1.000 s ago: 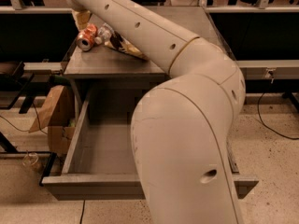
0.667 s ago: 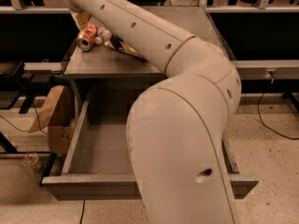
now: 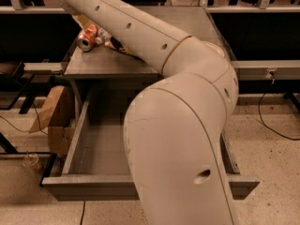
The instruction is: Place coke can into top drawer
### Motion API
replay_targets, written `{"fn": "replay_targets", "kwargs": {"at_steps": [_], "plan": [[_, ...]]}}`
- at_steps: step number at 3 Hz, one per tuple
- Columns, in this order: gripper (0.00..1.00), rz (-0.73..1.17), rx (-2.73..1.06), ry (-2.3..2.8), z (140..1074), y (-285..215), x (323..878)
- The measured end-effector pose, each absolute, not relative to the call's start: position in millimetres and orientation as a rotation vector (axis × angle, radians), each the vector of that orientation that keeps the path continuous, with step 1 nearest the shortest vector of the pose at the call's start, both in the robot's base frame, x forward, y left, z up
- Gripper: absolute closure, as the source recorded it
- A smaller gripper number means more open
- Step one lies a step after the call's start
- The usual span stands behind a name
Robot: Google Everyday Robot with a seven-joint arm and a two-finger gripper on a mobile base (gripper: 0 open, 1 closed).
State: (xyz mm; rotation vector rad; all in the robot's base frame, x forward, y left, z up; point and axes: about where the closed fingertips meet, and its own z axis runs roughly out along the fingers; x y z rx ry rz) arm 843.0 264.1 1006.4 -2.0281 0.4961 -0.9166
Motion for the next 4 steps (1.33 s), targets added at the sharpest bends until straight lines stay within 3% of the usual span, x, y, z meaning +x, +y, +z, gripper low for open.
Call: {"fn": "replay_targets", "kwargs": {"at_steps": [4], "plan": [[0.00, -1.060, -2.186, 0.372, 985, 267, 856]]}}
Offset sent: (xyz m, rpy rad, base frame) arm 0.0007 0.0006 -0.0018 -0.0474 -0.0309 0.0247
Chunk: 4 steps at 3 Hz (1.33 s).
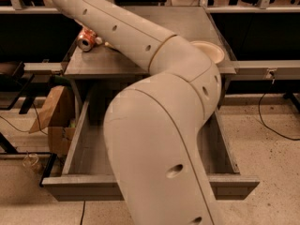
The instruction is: Place coke can into top drawer
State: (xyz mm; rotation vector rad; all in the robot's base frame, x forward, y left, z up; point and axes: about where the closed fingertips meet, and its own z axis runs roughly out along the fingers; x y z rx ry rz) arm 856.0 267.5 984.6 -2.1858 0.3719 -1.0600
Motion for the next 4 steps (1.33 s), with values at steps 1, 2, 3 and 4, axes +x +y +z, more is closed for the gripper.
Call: {"fn": "replay_targets", "kwargs": {"at_steps": [1, 2, 3, 4], "plan": [[0.00, -1.175, -2.321, 0.309, 972, 263, 866], [0.00, -1.224, -2.411, 0.265, 963, 253, 874], [0.00, -1.218, -2.440, 0.229, 954, 249, 879], [0.00, -1.189, -2.455, 0.187, 941, 249, 884]]}}
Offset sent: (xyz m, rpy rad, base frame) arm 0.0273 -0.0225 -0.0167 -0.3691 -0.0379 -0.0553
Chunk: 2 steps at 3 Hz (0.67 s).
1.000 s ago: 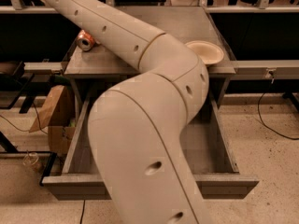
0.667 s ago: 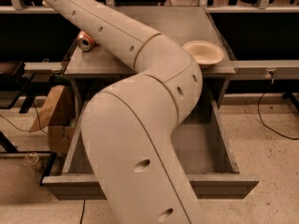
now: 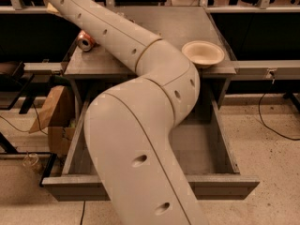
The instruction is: Place coke can into top drawer
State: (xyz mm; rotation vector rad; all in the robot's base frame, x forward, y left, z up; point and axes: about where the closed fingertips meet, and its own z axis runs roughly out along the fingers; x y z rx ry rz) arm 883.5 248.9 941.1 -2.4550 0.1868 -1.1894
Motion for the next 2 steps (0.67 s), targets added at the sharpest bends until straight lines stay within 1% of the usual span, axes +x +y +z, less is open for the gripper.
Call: {"fn": "replay_targets", "kwargs": {"at_steps": [1, 2], "plan": [[0.00, -1.164, -2.490, 0.158, 926, 248, 887], [0.05, -1.130, -2.548, 0.151, 907, 245, 890]]}}
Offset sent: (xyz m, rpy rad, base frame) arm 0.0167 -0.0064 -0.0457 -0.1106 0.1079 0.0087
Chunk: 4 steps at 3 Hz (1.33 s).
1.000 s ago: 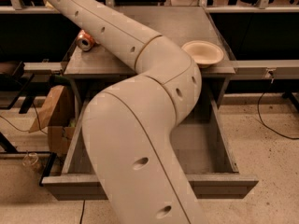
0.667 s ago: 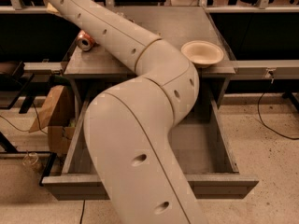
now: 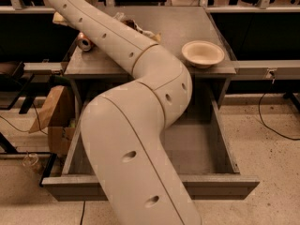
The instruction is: Place coke can into top drawer
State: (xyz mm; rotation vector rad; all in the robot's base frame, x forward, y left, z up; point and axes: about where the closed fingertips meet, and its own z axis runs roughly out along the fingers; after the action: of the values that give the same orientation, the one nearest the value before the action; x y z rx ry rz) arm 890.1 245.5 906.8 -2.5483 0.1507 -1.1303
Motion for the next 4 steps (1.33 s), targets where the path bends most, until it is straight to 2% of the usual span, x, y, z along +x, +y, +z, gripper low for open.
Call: {"fn": "replay_targets", "kwargs": {"at_steps": [1, 4], "plan": [[0.22, -1.097, -2.597, 0.156, 891, 242, 892], [0.24, -1.011, -2.711, 0.157, 866, 232, 890]]}}
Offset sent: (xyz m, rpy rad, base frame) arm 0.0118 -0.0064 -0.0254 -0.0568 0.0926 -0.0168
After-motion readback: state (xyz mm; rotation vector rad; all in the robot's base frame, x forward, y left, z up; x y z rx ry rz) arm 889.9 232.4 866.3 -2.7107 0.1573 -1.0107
